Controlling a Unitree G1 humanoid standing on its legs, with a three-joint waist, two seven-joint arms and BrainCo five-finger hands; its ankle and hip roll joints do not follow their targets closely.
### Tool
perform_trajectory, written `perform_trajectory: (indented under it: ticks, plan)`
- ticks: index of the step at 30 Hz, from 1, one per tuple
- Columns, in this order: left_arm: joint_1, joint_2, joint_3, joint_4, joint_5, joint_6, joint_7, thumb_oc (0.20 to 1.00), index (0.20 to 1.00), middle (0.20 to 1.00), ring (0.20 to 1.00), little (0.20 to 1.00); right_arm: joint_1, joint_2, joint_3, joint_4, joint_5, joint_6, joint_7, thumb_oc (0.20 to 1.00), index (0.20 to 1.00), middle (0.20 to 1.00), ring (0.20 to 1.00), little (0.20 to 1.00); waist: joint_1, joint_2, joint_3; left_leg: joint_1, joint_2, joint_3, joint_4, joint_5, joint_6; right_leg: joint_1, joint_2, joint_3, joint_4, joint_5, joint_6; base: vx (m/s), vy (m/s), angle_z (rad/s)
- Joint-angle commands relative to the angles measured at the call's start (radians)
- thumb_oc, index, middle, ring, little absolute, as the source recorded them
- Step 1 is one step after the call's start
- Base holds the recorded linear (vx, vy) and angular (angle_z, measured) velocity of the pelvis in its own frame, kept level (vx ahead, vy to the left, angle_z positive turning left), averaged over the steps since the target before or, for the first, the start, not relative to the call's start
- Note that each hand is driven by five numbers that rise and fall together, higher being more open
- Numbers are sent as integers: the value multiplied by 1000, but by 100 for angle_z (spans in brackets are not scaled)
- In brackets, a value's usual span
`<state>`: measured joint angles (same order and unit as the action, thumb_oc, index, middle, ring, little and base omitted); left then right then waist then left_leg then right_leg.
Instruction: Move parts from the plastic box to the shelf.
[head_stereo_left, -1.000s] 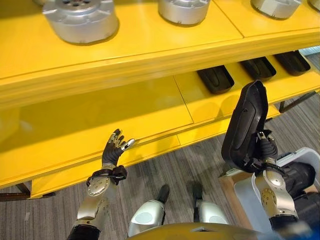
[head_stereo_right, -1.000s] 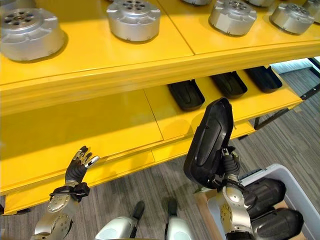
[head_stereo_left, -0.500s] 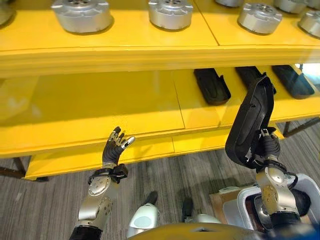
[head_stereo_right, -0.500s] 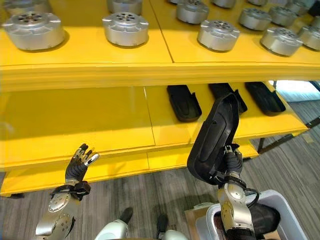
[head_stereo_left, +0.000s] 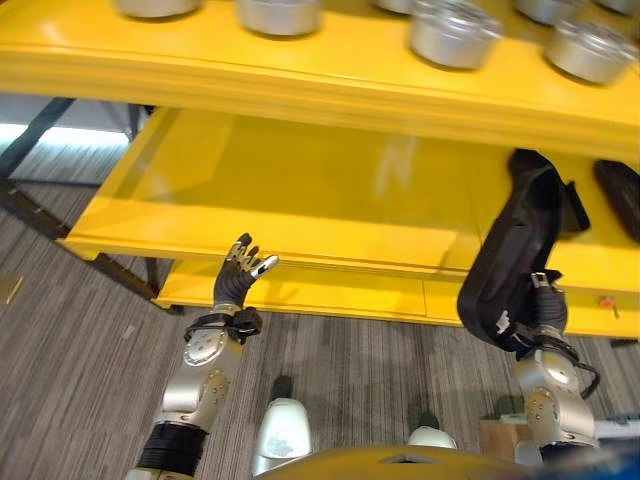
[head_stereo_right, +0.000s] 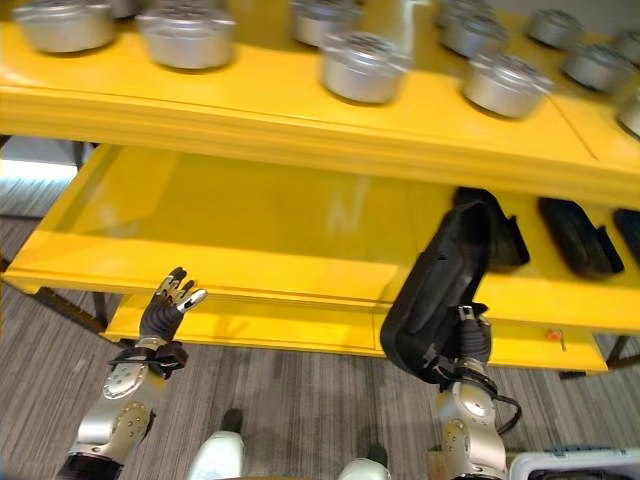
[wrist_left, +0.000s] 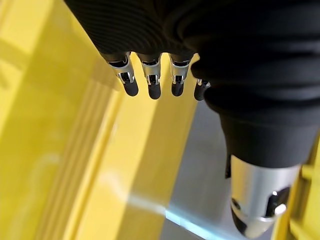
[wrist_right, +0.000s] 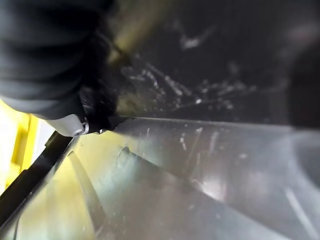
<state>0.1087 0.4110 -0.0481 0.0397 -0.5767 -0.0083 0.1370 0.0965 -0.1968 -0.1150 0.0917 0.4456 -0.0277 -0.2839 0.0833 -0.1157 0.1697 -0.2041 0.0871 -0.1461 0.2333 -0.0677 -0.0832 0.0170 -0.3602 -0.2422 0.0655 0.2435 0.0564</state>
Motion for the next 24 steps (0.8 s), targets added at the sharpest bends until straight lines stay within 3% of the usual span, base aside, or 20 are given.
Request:
perform_trajectory:
  ticks: [1,5,7,14,24]
  plan:
    - [30,-46,-20,-99,8,-42,-11,1000,1000,1000,1000,1000,-79,-105,-81,-85,-16,-64,-1,200,200,200,200,200,-21,44,-37,58,12,26,-154,58,4,56,24,-47,63,-253,148,15,56,24]
    - [34,-36,-14,-111,8,-39,-4,1000,1000,1000,1000,1000,-135,-116,-45,-91,-13,-68,5,200,200,200,200,200,12,15,-41,35,2,29,-148,50,15,51,21,-60,27,-213,162,24,62,11]
    - [43,-33,-1,-117,-3,-37,5,1000,1000,1000,1000,1000,-200,-133,4,-94,13,-68,19,200,200,200,200,200,51,-16,-40,35,0,35,-158,45,21,52,21,-71,3,-187,169,30,37,-7]
    - [42,-29,0,-123,-9,-28,7,1000,1000,1000,1000,1000,-316,-186,65,-76,43,-59,28,200,200,200,200,200,101,-48,-36,24,-8,25,-158,44,20,67,27,-99,-9,-174,173,33,-8,-4]
    - [25,-4,-64,-122,-38,-31,16,1000,1000,1000,1000,1000,-579,-239,233,81,25,-29,3,200,200,200,200,200,152,-36,-7,-10,-11,3,-112,35,14,67,37,-123,5,-200,160,9,-12,13]
